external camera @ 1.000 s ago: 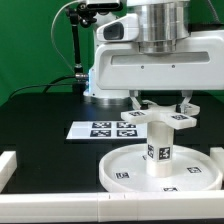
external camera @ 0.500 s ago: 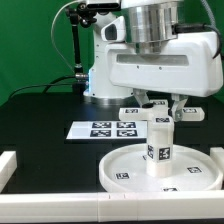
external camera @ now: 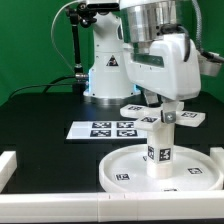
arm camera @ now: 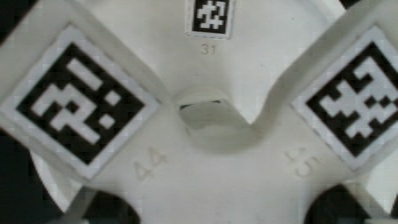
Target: Assemble round table
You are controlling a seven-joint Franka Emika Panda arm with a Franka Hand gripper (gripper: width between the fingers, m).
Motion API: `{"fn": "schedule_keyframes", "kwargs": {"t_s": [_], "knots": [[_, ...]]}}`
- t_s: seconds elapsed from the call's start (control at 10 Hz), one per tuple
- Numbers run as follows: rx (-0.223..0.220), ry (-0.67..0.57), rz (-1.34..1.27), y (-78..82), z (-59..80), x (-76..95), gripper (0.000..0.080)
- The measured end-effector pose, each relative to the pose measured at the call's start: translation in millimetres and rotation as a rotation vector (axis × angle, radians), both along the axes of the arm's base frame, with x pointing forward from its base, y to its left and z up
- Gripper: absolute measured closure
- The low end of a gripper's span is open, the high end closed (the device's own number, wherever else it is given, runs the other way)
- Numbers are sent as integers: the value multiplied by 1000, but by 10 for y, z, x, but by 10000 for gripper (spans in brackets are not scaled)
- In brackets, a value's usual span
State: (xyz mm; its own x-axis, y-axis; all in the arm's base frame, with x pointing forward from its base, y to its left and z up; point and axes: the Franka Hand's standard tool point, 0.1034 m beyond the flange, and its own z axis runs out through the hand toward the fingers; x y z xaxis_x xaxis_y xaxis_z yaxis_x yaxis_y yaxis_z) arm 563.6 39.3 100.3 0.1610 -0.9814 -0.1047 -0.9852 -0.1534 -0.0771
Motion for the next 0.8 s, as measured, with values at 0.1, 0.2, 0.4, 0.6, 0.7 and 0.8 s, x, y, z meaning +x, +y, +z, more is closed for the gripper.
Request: {"fn": "schedule_keyframes", "kwargs": {"t_s": [0.1,0.2,0.4,0.6,0.7,0.8], "knots": [[0,2,-89,-3,0,-2,351],[12,5,-153,-6,1,2,351],[31,14,-262,-15,1,2,351],[29,11,-222,-9,3,3,351],[28,7,-187,-9,33,10,205],[32,11,-175,5,83,7,167]]}}
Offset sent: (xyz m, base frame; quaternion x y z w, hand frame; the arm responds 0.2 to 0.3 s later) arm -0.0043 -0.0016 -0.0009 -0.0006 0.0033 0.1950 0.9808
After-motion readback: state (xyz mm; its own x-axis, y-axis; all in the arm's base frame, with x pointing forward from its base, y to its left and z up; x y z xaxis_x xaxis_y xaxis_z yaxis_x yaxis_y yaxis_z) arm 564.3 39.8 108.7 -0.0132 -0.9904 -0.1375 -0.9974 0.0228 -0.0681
